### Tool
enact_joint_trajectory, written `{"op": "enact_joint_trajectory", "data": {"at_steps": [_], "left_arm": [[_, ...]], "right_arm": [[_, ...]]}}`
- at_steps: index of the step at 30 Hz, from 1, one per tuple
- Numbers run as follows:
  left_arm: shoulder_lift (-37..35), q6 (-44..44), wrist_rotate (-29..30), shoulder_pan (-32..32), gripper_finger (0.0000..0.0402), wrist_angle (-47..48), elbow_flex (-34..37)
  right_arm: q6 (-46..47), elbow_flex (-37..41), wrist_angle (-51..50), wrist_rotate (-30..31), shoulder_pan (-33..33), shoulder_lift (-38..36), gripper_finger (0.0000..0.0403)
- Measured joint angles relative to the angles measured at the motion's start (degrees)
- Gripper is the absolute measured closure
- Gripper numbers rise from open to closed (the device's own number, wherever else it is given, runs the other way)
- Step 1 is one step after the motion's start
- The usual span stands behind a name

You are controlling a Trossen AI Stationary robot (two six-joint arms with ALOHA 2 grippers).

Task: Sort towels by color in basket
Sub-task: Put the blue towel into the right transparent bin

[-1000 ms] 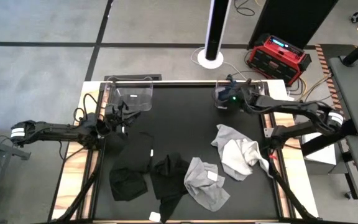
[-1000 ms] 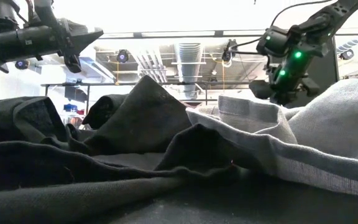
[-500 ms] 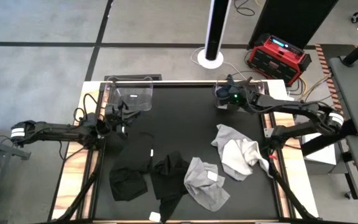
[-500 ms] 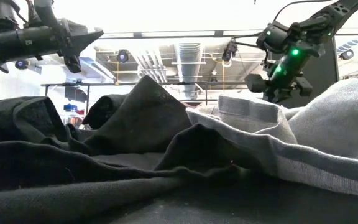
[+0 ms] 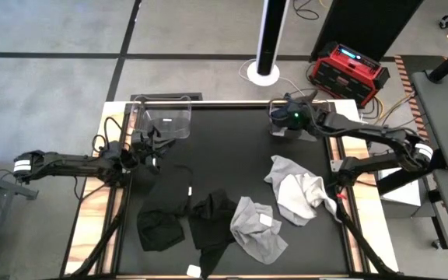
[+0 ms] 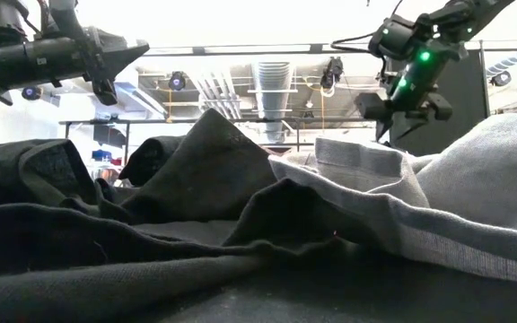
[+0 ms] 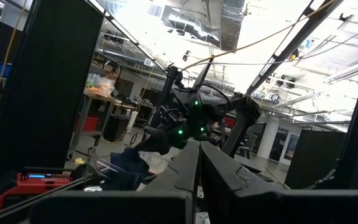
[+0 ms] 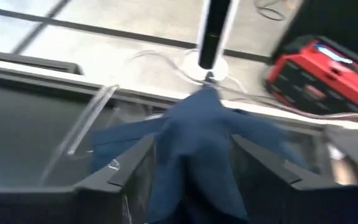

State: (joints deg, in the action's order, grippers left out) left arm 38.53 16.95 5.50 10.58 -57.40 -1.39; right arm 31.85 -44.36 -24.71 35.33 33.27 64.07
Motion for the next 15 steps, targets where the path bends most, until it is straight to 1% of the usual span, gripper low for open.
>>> {"op": "enact_joint_trajectory", "data": {"at_steps": [3,5,7,11,12,15], "left_arm": [[0.01,0.0,0.0,0.0,0.0402,0.01,0.0],[0.01,-0.02,0.0,-0.01,0.0402,0.0,0.0],[0.01,-0.45,0.0,0.01,0.0402,0.02,0.0],[0.01,-1.44,0.0,0.01,0.0402,0.02,0.0],[0.01,-1.46,0.02,-0.01,0.0402,0.0,0.0],[0.01,-1.45,0.03,-0.01,0.0402,0.01,0.0]], "right_arm": [[4.0,-1.74,-7.77,3.21,0.01,0.1,0.0224],[7.07,-2.23,-12.38,4.93,0.12,0.4,0.0246],[9.31,-2.41,-15.05,6.47,0.14,0.65,0.0278],[11.01,-2.24,-17.04,7.65,0.39,2.02,0.0364],[10.97,-2.21,-17.09,7.73,0.45,2.58,0.0379],[11.02,-2.2,-17.06,7.73,1.26,5.02,0.0388]]}}
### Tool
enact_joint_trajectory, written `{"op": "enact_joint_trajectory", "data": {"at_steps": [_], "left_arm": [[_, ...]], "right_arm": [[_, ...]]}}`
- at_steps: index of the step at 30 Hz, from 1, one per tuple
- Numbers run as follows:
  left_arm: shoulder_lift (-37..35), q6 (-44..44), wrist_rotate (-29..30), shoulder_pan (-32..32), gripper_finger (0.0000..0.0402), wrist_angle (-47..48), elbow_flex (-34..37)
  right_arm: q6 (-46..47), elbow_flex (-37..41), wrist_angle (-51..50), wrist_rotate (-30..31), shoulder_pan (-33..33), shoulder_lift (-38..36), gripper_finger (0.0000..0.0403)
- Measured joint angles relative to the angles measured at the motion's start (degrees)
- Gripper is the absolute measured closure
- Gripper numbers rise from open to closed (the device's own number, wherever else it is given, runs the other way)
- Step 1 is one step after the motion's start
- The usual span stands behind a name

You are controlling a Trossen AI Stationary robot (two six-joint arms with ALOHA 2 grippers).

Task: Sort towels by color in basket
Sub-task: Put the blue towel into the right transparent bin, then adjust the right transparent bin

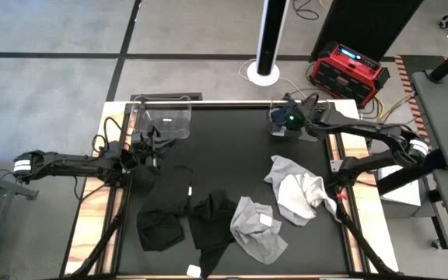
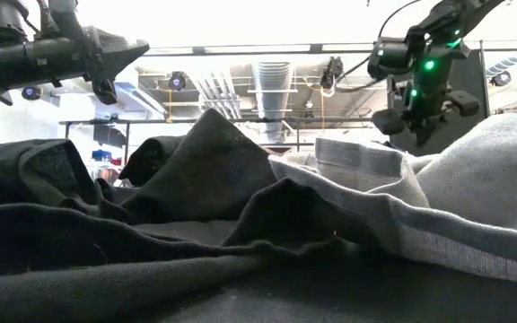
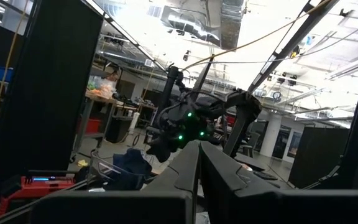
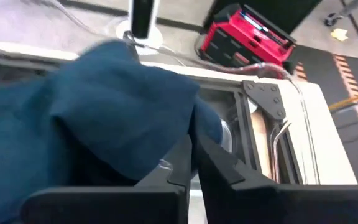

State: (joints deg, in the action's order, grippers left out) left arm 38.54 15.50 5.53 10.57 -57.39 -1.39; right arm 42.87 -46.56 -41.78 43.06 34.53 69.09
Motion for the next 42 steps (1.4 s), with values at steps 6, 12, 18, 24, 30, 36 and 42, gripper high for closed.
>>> {"op": "enact_joint_trajectory", "data": {"at_steps": [6,12,18,24,30,36,42], "left_arm": [[0.0,0.0,0.0,0.01,0.0402,-0.01,0.0],[0.0,-0.01,-0.01,0.0,0.0402,-0.02,0.0],[-0.01,-0.01,-0.01,0.02,0.0402,-0.02,0.0],[0.0,0.01,-0.01,0.01,0.0402,-0.02,0.0],[-0.02,0.01,-0.01,0.0,0.0402,-0.01,0.02],[0.0,0.01,-0.01,0.02,0.0402,-0.02,0.0],[-0.01,-0.01,0.01,0.01,0.0402,-0.01,0.0]], "right_arm": [[-0.19,0.01,0.34,0.01,2.62,5.76,0.0394],[-6.58,0.1,10.06,-4.74,4.6,10.45,0.0394],[-12.51,0.08,24.99,-13.22,4.52,12.85,0.0394],[-12.98,-0.19,25.75,-13.38,4.52,13.45,0.0394],[-14.25,-2.2,21.78,-13.04,4.52,11.67,0.0394],[-11.47,-8.35,4.24,-11.38,4.3,10.92,0.0392],[-8.54,-12.24,-3.18,-4.6,0.01,10.29,0.039]]}}
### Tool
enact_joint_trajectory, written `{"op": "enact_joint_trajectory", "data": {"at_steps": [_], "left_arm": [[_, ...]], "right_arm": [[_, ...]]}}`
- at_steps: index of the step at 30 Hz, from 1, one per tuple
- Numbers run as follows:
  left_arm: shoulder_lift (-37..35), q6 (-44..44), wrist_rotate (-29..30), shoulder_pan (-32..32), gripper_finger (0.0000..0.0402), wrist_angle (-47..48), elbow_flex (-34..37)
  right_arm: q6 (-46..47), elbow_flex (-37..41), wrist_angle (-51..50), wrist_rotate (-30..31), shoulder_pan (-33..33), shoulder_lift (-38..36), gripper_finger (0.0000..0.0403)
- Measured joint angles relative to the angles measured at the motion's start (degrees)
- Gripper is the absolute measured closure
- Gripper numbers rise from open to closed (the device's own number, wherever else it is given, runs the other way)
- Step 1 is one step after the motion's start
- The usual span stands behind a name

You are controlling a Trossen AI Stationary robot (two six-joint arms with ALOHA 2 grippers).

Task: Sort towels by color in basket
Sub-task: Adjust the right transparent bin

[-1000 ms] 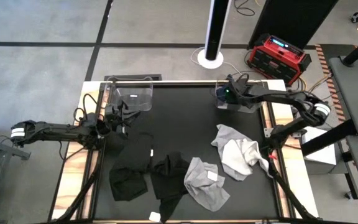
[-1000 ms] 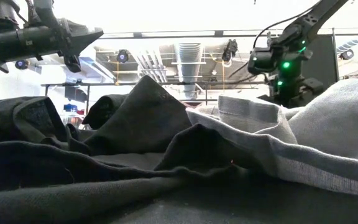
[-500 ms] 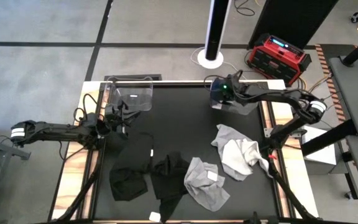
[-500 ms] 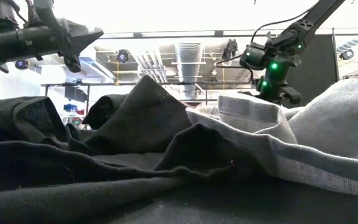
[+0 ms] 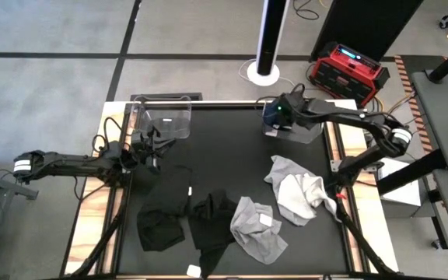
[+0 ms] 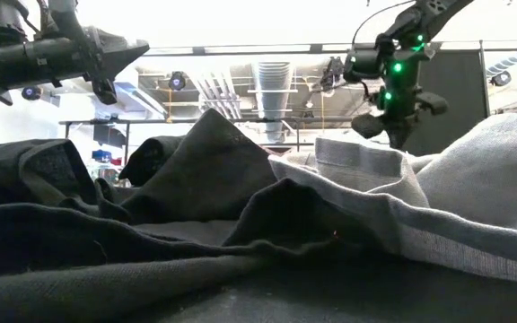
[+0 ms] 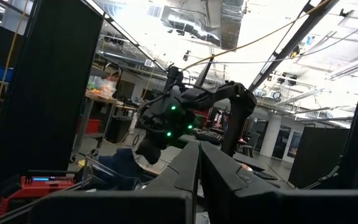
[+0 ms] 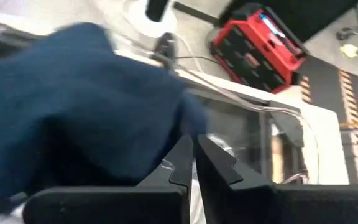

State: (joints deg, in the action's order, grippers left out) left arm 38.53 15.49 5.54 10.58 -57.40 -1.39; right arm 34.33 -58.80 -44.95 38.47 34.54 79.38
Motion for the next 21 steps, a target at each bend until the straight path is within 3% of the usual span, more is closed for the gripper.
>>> {"op": "enact_joint_trajectory", "data": {"at_steps": [8,16,21], "left_arm": [[-0.01,0.0,0.0,0.01,0.0402,0.02,0.0],[0.0,0.0,-0.02,0.01,0.0402,0.02,0.0],[0.01,0.0,-0.02,0.0,0.0402,0.02,0.0]], "right_arm": [[1.75,-2.43,-3.31,-1.44,-7.54,-2.91,0.039],[10.69,-1.5,-8.71,-11.16,-24.27,-5.67,0.039],[23.0,-1.47,-23.78,-13.23,-28.97,-5.23,0.039]]}}
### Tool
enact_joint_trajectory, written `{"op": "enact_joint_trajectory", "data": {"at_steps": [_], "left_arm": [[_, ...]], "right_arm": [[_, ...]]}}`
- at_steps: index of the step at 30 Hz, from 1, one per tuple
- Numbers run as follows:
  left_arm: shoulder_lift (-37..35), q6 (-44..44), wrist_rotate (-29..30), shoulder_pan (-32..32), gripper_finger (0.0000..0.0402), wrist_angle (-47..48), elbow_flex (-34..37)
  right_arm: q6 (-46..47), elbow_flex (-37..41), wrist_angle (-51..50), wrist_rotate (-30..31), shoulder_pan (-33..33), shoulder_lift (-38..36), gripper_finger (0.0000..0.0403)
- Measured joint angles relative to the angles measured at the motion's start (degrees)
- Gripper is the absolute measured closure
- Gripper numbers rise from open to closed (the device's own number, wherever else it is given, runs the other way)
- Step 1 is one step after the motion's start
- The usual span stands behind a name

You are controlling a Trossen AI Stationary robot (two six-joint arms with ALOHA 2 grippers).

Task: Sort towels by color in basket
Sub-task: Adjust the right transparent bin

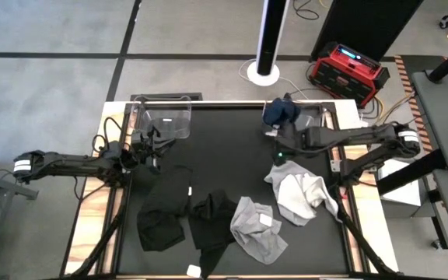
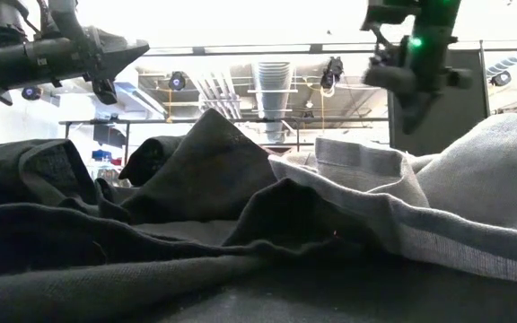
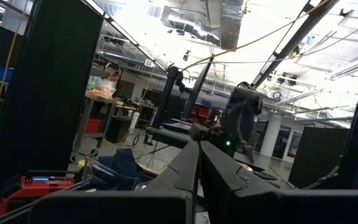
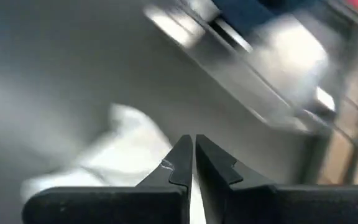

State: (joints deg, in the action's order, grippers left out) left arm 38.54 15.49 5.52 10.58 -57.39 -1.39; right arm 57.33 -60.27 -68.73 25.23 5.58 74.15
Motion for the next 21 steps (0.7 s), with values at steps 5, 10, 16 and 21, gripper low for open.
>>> {"op": "enact_joint_trajectory", "data": {"at_steps": [5,10,16,21], "left_arm": [[0.0,0.0,-0.02,0.01,0.0402,0.0,0.0],[0.0,0.0,-0.02,-0.01,0.0402,0.0,0.0],[0.0,0.0,-0.04,0.0,0.0402,0.01,0.0],[0.0,0.0,-0.04,-0.01,0.0402,0.0,0.0]], "right_arm": [[7.01,3.19,-7.43,1.34,3.83,0.22,0.0391],[7.77,7.06,-7.48,-0.13,6.28,0.22,0.0391],[8.07,9.77,-7.45,5.25,9.88,0.21,0.0391],[7.06,10.83,-7.15,9.9,13.77,0.2,0.0391]]}}
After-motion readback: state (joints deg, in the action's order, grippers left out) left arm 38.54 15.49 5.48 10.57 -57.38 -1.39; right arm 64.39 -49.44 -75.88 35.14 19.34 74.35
